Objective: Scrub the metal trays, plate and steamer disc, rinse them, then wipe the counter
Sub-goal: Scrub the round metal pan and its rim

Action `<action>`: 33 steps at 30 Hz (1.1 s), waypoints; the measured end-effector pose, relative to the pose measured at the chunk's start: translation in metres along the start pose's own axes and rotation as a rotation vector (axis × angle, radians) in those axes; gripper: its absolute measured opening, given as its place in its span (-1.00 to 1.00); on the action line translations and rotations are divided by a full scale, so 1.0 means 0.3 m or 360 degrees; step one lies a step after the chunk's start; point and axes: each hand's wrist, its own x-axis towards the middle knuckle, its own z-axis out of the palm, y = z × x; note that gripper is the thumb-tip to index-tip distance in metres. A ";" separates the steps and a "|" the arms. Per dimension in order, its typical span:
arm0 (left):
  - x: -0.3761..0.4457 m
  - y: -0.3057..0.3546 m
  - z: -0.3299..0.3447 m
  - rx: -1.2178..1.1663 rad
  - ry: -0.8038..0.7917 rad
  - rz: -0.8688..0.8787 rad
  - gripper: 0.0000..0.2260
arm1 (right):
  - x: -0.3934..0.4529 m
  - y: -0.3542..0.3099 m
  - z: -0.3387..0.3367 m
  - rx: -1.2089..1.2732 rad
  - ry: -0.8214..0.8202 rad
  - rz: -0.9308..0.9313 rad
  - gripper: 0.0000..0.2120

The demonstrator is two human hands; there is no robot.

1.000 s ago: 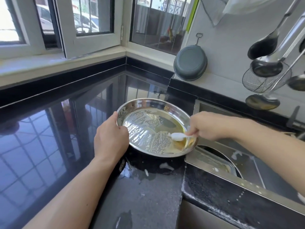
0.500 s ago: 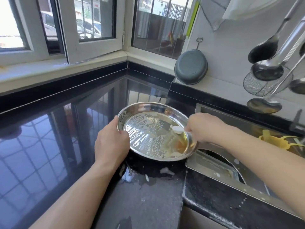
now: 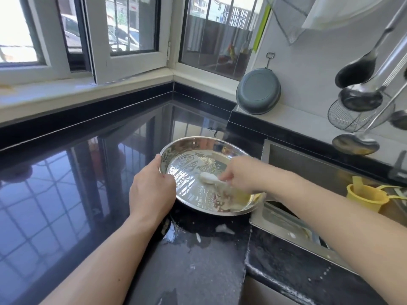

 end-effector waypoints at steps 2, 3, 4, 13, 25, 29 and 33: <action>-0.010 0.004 -0.007 0.0004 -0.0010 -0.0008 -0.41 | 0.025 0.049 -0.006 -0.0171 0.0180 0.0288 -0.73; -0.013 0.006 -0.008 0.0008 -0.0017 -0.0010 -0.40 | 0.026 0.056 0.002 -0.0174 0.0182 0.0292 -0.76; -0.014 0.008 -0.009 0.0004 -0.0021 -0.0003 -0.40 | 0.016 0.043 0.010 -0.0113 0.0119 0.0230 -0.77; -0.020 0.009 -0.007 -0.0032 -0.0006 0.0017 -0.50 | 0.003 0.037 0.011 -0.0121 0.0074 0.0137 -0.78; -0.015 0.012 -0.008 -0.0030 0.0034 0.0001 -0.43 | 0.113 -0.006 -0.010 0.0034 0.0033 -0.0013 -0.68; -0.013 0.019 -0.009 -0.0007 0.0024 -0.0006 -0.42 | 0.183 0.033 -0.060 -0.0091 0.0121 0.0076 -0.69; -0.019 0.023 -0.013 -0.0004 -0.0004 -0.0030 -0.38 | 0.215 0.069 -0.086 -0.0353 0.0207 0.0063 -0.72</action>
